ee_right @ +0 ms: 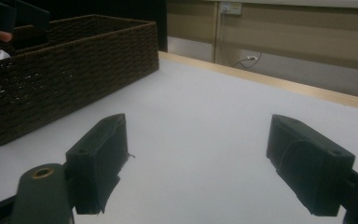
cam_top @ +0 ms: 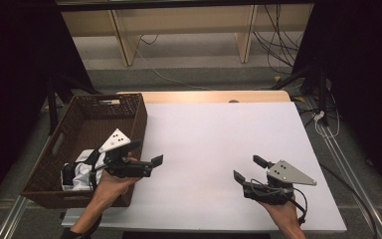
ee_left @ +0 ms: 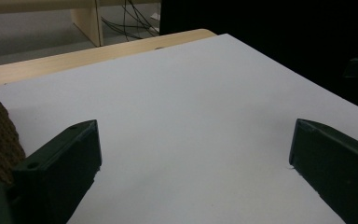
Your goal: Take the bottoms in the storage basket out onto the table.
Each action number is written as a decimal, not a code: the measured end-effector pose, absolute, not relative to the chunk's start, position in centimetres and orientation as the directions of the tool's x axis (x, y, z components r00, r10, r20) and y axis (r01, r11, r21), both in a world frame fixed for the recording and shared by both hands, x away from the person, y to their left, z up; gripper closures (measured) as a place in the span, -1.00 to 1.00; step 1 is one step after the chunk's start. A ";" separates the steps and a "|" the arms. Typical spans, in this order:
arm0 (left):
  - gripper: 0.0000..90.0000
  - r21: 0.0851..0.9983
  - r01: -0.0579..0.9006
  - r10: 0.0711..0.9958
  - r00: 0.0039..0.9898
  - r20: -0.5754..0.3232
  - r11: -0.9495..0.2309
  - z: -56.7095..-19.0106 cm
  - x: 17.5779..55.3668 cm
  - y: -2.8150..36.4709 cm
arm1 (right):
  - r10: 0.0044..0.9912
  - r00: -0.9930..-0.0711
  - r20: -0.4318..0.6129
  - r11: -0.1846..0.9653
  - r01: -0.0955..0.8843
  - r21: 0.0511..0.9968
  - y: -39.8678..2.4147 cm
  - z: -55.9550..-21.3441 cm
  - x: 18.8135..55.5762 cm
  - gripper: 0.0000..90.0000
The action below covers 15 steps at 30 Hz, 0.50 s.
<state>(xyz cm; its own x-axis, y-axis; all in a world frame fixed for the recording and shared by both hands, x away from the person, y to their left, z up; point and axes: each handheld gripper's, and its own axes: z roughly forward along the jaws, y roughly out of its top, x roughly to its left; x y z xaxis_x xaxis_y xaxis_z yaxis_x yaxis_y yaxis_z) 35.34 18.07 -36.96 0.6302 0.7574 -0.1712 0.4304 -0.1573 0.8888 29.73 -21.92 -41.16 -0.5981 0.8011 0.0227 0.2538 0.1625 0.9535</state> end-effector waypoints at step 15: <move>-0.91 0.812 0.541 0.793 0.584 -0.173 -0.221 -34.3 40.2 18.2 | 0.802 -0.597 0.028 0.162 0.262 0.951 -22.1 -41.1 29.8 -0.52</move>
